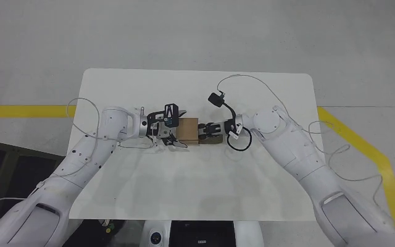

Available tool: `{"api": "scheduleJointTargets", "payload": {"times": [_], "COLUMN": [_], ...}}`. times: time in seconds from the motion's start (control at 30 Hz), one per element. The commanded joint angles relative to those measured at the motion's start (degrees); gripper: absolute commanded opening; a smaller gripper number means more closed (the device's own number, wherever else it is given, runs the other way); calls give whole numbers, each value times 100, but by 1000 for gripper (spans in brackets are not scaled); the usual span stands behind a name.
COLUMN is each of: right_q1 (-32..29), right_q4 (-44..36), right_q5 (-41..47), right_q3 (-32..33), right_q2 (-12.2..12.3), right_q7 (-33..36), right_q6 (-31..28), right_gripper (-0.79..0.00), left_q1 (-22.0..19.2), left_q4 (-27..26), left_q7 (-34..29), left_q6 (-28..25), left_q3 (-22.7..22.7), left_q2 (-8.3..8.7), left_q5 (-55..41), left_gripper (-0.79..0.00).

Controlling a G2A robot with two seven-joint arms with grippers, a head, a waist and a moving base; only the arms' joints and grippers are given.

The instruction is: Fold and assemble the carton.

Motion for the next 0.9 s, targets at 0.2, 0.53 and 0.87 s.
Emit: {"api": "scheduleJointTargets", "payload": {"times": [0.2,0.53,0.87], "right_q1": [239,279,-78], "right_q4": [579,961,387], "right_q5": [220,396,113], "right_q3": [-256,-187,629], "right_q2": [-255,-342,102], "right_q7": [37,125,332], "right_q6": [-294,-538,-303], "right_gripper": [-785,-785,-711], "left_q1": [24,52,61], "left_q4": [-16,-28,0], "left_q7": [15,-5,-25], "left_q6": [0,0,0], "left_q3": [-24,-52,-114], "left_q2": [-2,-10,-23], "left_q5": [50,71,54], "left_gripper": [0,0,0]}}
